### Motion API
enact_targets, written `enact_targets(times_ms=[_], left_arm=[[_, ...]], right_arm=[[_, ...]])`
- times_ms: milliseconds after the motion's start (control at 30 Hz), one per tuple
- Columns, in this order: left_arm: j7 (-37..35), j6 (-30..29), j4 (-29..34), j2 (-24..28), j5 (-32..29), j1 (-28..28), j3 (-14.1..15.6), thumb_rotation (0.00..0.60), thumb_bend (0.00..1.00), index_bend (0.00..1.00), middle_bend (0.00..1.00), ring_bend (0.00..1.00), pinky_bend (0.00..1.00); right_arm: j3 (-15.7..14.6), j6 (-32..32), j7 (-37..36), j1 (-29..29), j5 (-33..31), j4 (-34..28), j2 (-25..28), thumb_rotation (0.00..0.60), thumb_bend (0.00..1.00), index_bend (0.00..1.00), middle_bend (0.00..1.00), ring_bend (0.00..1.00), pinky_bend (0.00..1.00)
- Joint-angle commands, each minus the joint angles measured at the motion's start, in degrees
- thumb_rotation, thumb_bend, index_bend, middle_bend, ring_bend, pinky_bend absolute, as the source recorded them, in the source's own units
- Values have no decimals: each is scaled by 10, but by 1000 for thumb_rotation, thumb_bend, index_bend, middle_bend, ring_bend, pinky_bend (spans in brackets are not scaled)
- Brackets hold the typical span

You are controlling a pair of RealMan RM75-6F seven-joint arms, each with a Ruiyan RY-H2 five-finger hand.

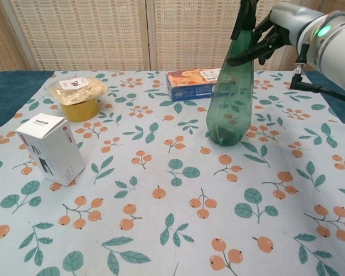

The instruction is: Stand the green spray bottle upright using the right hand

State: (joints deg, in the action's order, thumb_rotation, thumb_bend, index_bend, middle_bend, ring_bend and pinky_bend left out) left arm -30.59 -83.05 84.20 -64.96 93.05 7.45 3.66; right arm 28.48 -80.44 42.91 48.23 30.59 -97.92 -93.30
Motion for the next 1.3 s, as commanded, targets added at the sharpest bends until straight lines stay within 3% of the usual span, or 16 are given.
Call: enact_targets(times_ms=[33,733,1300], left_arm=[[1,-1,1,0,1,0,0,600,283,0,0,0,171],[0,-1,0,0,1,0,1,600,283,0,0,0,171],[-3,0,0,0,0,1,1,600,283,0,0,0,171]], right_arm=[[-4,0,-1,-1,2,-4,3,600,146,815,644,374,132],[-24,10,3,-5,-14,-24,27,600,63,689,641,319,123],[-55,25,1,-10,-6,-36,46,600,0,556,547,245,84]])
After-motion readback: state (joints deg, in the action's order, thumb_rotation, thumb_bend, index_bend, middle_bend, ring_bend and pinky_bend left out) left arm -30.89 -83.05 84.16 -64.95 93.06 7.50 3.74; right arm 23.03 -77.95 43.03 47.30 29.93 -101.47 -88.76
